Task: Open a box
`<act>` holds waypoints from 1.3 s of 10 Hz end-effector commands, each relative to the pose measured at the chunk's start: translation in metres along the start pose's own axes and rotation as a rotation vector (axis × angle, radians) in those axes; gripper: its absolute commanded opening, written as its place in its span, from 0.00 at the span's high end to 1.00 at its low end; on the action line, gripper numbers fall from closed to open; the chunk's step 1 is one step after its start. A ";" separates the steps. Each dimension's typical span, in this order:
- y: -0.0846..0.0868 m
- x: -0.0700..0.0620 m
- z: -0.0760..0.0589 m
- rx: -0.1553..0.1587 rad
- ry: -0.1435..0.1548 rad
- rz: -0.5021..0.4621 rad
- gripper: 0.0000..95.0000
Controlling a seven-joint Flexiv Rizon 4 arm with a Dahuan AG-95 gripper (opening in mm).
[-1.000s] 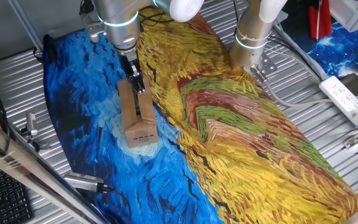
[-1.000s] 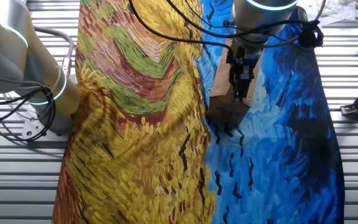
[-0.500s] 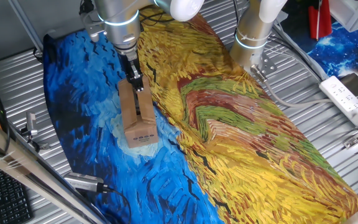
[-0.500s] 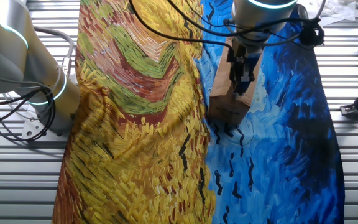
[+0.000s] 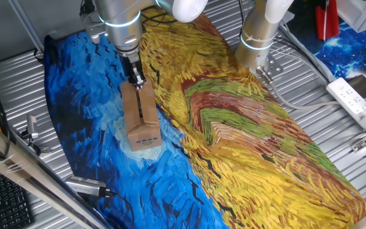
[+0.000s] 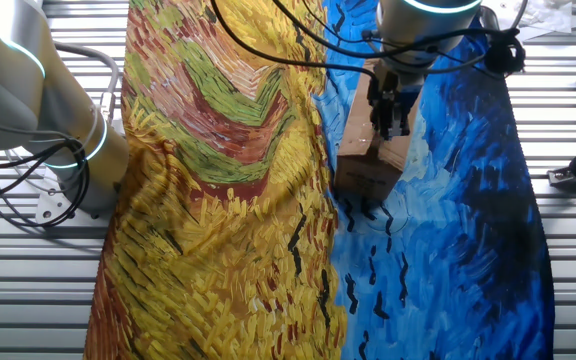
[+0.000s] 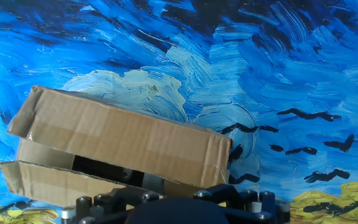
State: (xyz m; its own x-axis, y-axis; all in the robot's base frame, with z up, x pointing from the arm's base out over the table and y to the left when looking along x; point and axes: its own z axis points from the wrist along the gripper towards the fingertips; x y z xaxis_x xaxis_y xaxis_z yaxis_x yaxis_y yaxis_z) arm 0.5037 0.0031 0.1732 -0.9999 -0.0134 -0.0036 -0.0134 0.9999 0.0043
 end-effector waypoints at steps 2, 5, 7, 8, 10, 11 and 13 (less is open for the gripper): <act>0.000 0.000 0.000 0.000 0.000 0.000 1.00; 0.002 -0.001 -0.002 0.000 0.001 0.001 1.00; 0.002 -0.002 -0.003 0.001 0.003 0.004 1.00; 0.003 -0.003 -0.003 0.001 0.003 0.005 1.00; 0.003 -0.003 -0.003 0.001 0.003 0.006 1.00; 0.003 -0.003 -0.003 0.002 0.003 0.006 1.00; 0.003 -0.003 -0.003 0.002 0.003 0.005 1.00</act>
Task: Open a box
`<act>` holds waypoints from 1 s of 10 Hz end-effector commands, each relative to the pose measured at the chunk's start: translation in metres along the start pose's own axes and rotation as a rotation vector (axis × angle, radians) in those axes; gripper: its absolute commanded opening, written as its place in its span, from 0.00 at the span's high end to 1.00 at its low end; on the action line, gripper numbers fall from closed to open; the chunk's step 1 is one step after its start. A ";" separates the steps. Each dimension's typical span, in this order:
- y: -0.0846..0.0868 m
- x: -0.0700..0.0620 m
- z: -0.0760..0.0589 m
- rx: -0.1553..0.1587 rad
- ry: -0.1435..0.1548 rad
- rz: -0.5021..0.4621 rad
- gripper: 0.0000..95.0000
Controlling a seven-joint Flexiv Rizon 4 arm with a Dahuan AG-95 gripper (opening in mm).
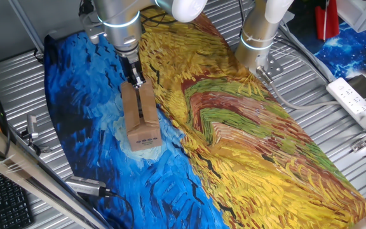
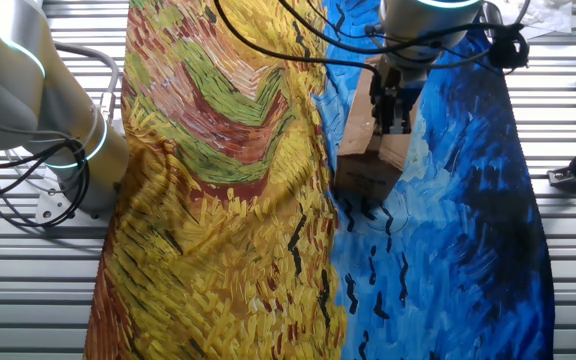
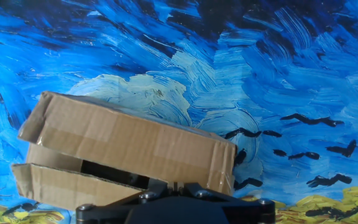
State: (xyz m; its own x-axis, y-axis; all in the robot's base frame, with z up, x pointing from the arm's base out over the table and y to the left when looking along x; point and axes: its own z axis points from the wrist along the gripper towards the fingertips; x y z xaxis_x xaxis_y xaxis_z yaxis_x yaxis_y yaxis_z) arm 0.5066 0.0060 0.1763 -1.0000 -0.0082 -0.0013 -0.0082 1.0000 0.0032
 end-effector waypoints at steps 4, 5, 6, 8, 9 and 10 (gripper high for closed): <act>0.005 -0.008 -0.007 0.001 0.001 0.006 1.00; 0.005 -0.009 -0.007 0.001 0.001 0.005 1.00; 0.004 -0.011 -0.007 0.001 -0.001 0.000 1.00; 0.005 -0.017 -0.007 -0.001 -0.001 -0.006 1.00; 0.007 -0.020 -0.007 -0.001 0.000 -0.006 1.00; 0.011 -0.023 -0.008 -0.002 0.001 -0.004 1.00</act>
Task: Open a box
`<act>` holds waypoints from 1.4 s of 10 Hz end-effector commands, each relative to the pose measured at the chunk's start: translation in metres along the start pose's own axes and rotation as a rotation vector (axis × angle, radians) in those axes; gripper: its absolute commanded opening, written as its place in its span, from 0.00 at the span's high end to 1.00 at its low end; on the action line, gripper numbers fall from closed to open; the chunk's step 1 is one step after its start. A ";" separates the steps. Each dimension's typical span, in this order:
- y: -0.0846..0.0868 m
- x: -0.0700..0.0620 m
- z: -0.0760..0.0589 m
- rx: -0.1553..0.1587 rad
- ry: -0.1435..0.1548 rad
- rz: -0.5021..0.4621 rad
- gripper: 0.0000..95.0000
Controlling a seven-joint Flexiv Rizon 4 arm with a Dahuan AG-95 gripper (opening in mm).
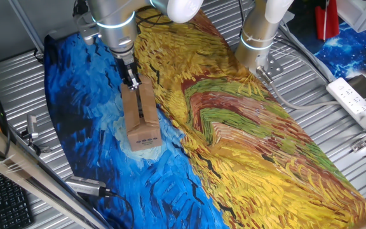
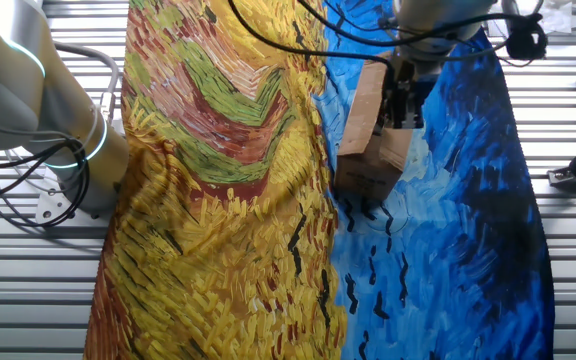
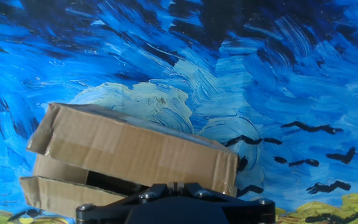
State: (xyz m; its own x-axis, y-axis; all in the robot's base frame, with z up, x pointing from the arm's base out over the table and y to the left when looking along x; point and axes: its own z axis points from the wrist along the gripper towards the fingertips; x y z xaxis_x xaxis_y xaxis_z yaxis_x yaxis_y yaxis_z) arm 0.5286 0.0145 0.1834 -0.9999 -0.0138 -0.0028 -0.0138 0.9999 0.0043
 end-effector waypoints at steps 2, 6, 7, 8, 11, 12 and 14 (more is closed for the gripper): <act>0.011 -0.006 0.000 -0.001 0.003 0.009 1.00; 0.019 -0.010 0.000 -0.001 0.001 0.010 1.00; 0.020 -0.010 0.000 -0.001 0.001 0.006 1.00; 0.020 -0.010 0.000 -0.001 0.002 0.004 1.00; 0.020 -0.010 0.000 0.001 0.004 0.007 1.00; 0.020 -0.010 0.000 0.000 0.004 0.007 1.00; 0.019 -0.011 0.001 0.001 0.005 0.012 1.00</act>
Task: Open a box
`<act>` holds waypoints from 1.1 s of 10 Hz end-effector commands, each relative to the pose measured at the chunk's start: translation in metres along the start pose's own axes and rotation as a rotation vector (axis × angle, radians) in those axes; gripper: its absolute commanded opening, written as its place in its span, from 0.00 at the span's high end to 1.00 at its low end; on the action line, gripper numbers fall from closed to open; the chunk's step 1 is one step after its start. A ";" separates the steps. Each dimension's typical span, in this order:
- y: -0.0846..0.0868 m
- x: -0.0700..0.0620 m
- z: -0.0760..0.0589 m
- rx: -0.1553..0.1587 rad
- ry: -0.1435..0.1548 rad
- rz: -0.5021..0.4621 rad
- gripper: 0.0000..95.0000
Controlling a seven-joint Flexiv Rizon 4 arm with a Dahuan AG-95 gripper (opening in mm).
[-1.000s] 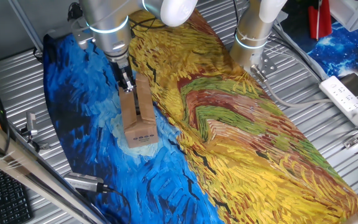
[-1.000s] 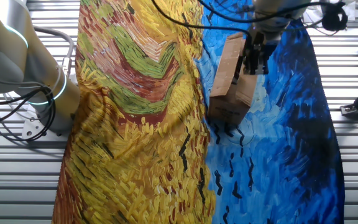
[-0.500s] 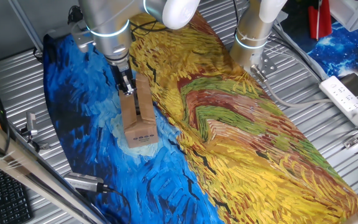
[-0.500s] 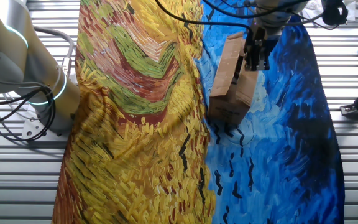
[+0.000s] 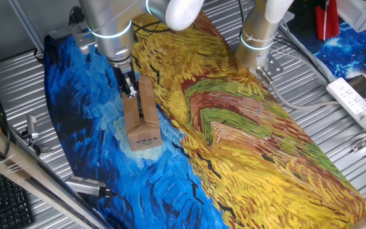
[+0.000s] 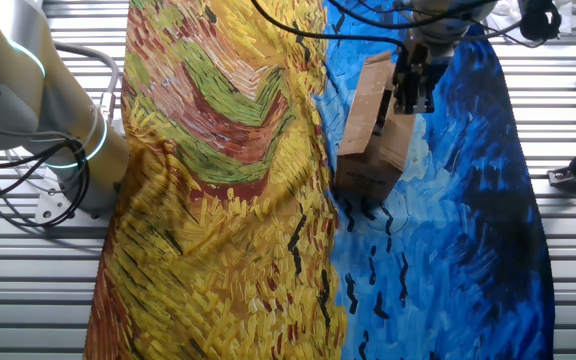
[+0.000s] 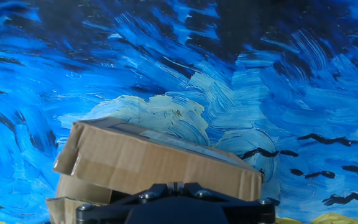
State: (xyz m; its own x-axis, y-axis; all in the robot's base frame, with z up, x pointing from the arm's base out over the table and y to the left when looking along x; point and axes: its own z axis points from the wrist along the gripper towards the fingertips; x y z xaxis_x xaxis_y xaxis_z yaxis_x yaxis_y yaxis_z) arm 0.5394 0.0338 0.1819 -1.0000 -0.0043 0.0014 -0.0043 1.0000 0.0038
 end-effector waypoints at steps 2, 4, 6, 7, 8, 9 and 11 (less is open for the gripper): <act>0.000 0.000 0.001 -0.006 0.000 0.001 1.00; -0.001 -0.002 0.006 -0.006 -0.001 -0.002 1.00; -0.003 -0.004 0.014 -0.011 -0.008 -0.008 1.00; -0.002 -0.005 0.015 -0.011 -0.007 -0.005 1.00; -0.001 -0.005 0.015 -0.011 -0.005 -0.002 1.00; 0.001 -0.005 0.016 -0.010 -0.002 0.004 1.00; 0.006 -0.005 0.018 -0.010 -0.002 0.011 1.00</act>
State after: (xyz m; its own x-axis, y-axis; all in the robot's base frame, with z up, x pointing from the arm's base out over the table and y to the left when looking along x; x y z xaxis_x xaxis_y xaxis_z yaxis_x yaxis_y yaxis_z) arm 0.5442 0.0430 0.1627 -1.0000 0.0092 0.0007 0.0092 0.9999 0.0140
